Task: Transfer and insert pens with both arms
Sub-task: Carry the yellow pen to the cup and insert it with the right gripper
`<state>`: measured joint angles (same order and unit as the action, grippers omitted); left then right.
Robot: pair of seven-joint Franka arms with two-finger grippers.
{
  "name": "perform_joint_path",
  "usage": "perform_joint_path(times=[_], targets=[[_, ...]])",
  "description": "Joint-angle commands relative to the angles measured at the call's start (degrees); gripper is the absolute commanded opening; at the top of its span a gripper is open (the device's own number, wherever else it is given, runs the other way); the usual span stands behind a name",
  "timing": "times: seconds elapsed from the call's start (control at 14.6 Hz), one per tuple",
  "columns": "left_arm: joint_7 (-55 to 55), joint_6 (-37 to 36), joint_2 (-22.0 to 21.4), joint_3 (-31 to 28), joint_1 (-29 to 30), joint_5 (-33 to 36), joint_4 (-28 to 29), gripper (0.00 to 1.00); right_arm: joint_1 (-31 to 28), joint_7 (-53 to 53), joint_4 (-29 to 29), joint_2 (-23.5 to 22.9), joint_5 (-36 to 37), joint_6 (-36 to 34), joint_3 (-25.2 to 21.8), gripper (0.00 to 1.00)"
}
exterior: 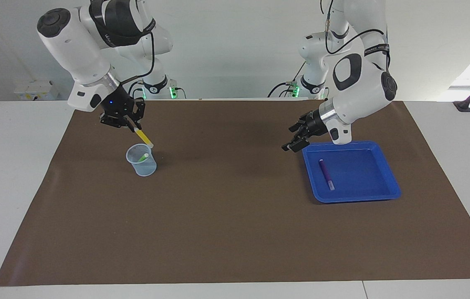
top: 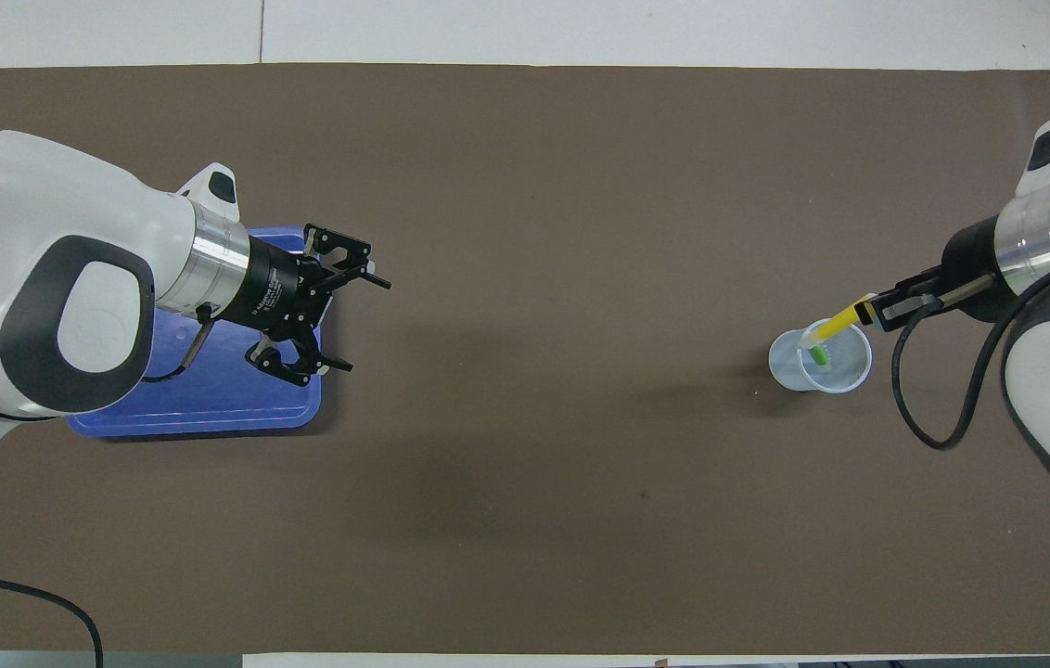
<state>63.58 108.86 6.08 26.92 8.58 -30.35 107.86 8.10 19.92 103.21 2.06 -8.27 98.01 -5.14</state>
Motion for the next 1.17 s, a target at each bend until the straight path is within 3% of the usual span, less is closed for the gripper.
perform_joint_path(times=[0.0, 0.21, 0.82, 0.89, 1.1], targets=[[-2.5, 0.8, -1.3, -0.3, 0.2, 5.2, 0.8, 1.00, -2.2, 1.8, 3.5, 1.7, 1.2, 0.2, 0.7, 0.00], [-5.9, 0.1, -1.5, -0.3, 1.5, 10.7, 1.1, 1.00, -3.3, 4.4, 7.3, 1.8, 1.5, 3.6, 0.7, 0.00], [-32.0, 2.3, -1.2, -0.4, 10.7, 11.4, 5.2, 1.00, -4.4, 6.6, 13.1, 1.7, 1.7, 9.7, 0.7, 0.00], [-33.2, 4.4, -1.2, -0.4, 10.8, 12.7, 6.4, 1.00, -4.4, 6.6, 13.1, 1.7, 1.6, 9.6, 0.7, 0.14], [-36.1, 11.7, -0.9, -0.4, 10.1, 17.6, 10.1, 1.00, -4.5, 6.4, 12.7, 1.6, 1.5, 9.1, 0.7, 0.89]])
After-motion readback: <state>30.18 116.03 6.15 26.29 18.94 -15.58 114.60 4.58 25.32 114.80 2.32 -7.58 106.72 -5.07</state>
